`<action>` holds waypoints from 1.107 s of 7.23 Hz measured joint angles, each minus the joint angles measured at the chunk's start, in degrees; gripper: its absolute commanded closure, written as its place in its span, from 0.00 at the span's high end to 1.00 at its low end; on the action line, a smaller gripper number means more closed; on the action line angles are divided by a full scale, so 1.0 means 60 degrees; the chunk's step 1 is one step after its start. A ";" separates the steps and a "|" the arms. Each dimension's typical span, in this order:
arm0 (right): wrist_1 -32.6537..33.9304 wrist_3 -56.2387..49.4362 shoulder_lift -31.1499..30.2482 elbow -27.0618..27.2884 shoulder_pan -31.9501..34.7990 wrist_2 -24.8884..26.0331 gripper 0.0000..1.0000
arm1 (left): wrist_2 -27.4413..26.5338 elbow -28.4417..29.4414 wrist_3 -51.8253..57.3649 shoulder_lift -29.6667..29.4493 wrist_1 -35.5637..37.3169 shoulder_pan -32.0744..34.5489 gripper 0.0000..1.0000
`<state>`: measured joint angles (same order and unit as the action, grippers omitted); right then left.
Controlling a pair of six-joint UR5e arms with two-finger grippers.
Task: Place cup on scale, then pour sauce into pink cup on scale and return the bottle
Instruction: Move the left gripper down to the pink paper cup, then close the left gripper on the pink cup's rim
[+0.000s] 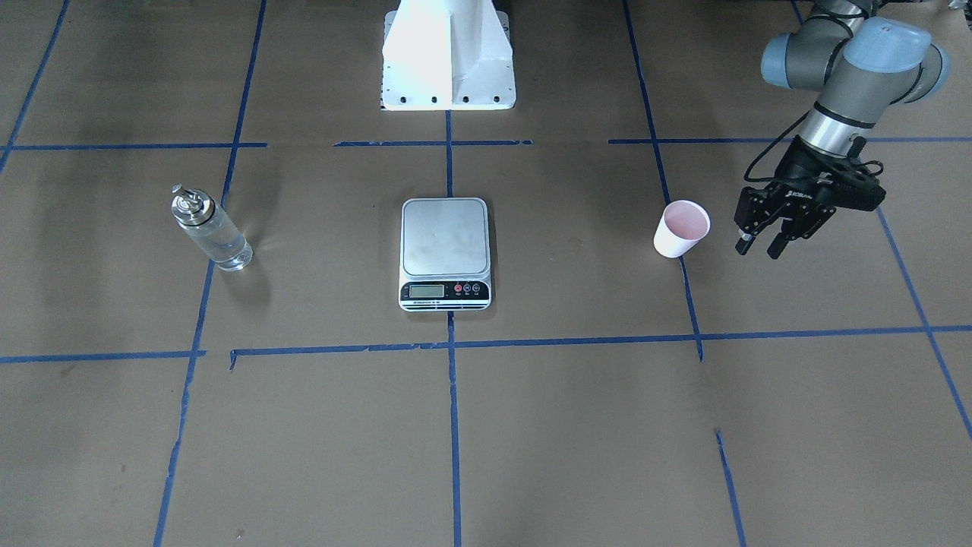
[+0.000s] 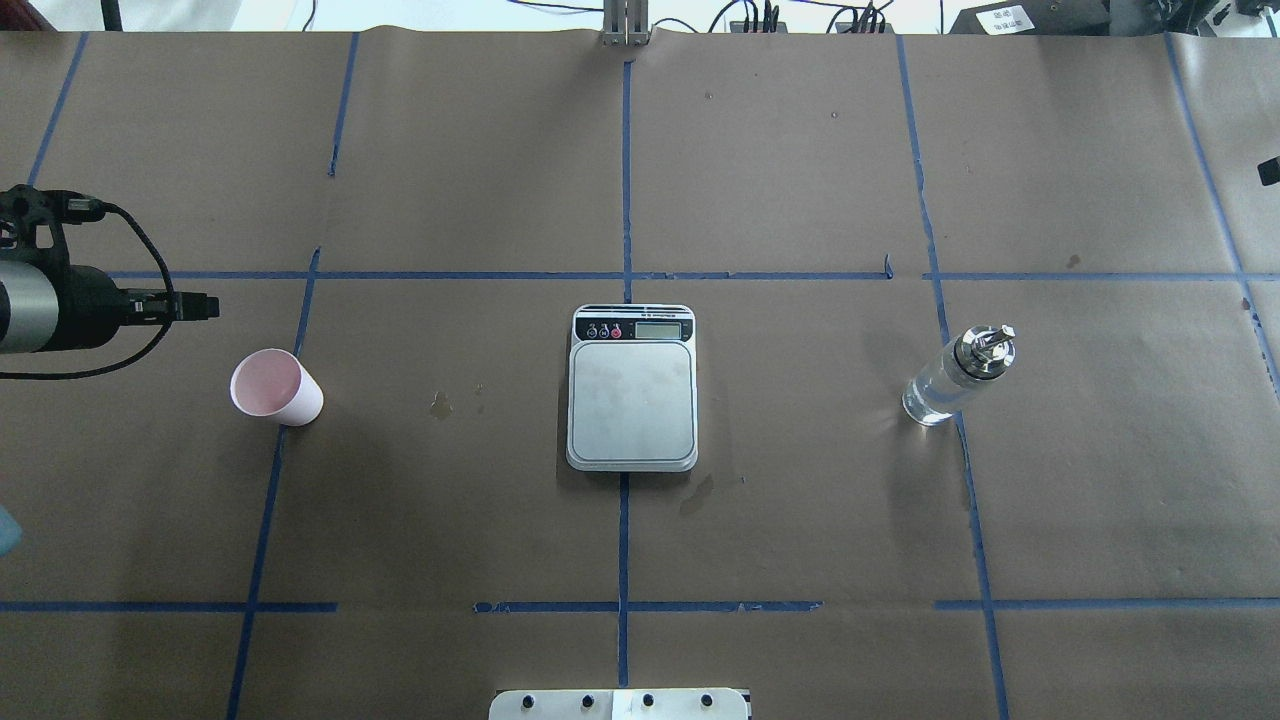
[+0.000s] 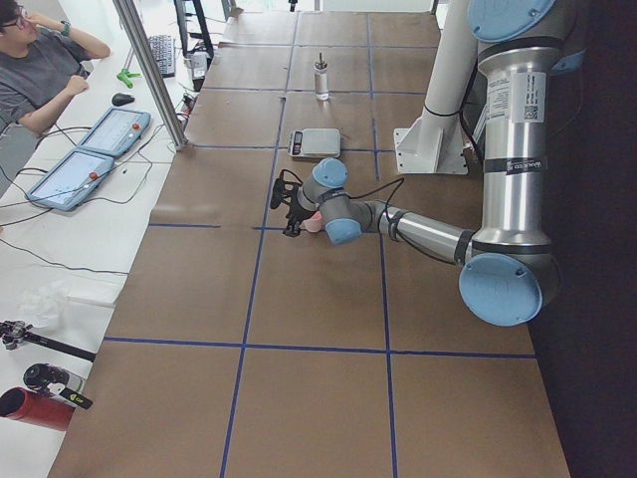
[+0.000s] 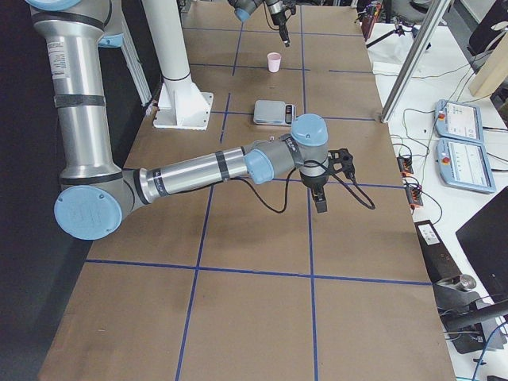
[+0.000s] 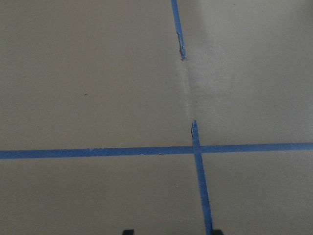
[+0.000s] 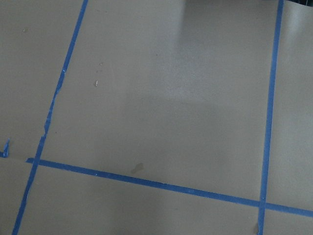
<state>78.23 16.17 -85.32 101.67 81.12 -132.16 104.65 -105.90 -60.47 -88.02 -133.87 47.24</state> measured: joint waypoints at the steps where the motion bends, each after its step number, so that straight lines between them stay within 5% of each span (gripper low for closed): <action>1: 0.0000 0.0000 -0.0014 0.0002 0.0000 -0.0003 1.00 | 0.0006 -0.0367 -0.0005 -0.0121 0.0688 -0.0043 0.55; 6: -0.0001 0.0000 -0.0079 -0.0009 0.0000 -0.0005 1.00 | -0.0047 -0.0446 -0.0011 -0.0199 0.1246 -0.1154 0.53; 8: 0.0000 -0.0002 -0.0121 0.0006 0.0000 -0.0005 1.00 | -0.0057 -0.0406 0.0008 -0.0151 0.1250 -0.1264 0.00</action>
<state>78.22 16.16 -86.05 101.71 81.12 -132.19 104.31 -108.34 -60.42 -88.92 -126.37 39.66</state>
